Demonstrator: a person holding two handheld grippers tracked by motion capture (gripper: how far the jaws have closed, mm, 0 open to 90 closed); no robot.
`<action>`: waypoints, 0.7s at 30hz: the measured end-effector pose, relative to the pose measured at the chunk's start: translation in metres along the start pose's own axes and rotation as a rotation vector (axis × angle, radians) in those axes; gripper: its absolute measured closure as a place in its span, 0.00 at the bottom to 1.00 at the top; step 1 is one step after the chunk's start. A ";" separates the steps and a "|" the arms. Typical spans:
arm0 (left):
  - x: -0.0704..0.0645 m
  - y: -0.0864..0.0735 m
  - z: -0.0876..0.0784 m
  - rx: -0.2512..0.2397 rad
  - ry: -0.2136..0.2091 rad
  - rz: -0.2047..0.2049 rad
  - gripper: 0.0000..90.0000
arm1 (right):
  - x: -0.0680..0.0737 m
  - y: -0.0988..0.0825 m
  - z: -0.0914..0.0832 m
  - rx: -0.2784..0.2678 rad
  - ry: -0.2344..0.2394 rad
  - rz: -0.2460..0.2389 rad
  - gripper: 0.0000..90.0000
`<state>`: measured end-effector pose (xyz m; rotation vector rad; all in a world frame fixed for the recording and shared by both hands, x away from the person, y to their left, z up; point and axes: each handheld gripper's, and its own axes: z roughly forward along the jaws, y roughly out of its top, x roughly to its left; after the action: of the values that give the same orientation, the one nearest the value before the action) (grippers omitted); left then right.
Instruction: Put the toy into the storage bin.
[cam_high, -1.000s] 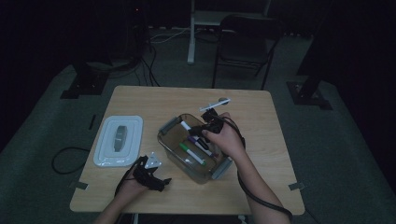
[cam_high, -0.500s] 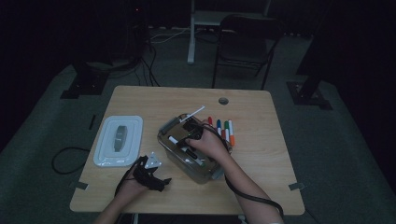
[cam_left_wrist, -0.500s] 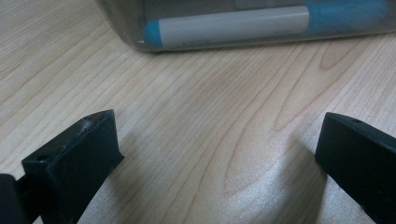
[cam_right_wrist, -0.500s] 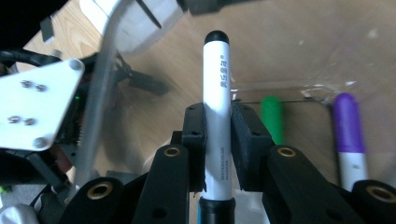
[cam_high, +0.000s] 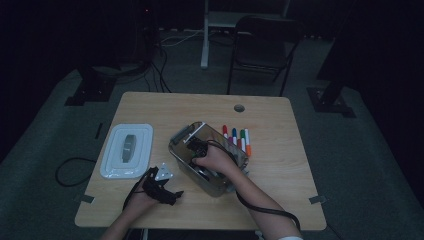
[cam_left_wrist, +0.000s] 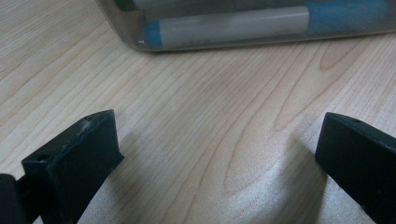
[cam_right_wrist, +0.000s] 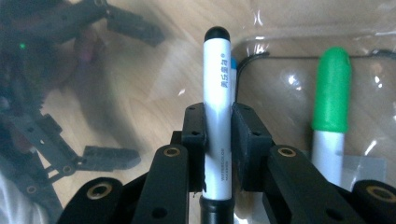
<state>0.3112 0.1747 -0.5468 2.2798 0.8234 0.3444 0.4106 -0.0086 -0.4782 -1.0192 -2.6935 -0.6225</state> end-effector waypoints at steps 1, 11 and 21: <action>0.000 0.000 0.000 0.000 0.000 0.000 0.00 | 0.000 0.000 0.001 0.010 0.000 0.001 0.85; 0.000 0.000 0.000 0.001 -0.001 0.000 0.00 | -0.003 -0.005 -0.018 -0.062 0.001 -0.011 0.80; 0.000 0.000 0.000 0.002 -0.001 0.000 0.00 | -0.015 -0.030 -0.108 -0.338 -0.025 -0.014 0.73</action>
<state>0.3112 0.1748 -0.5467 2.2814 0.8233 0.3426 0.4052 -0.0865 -0.3959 -1.0891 -2.6743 -1.1026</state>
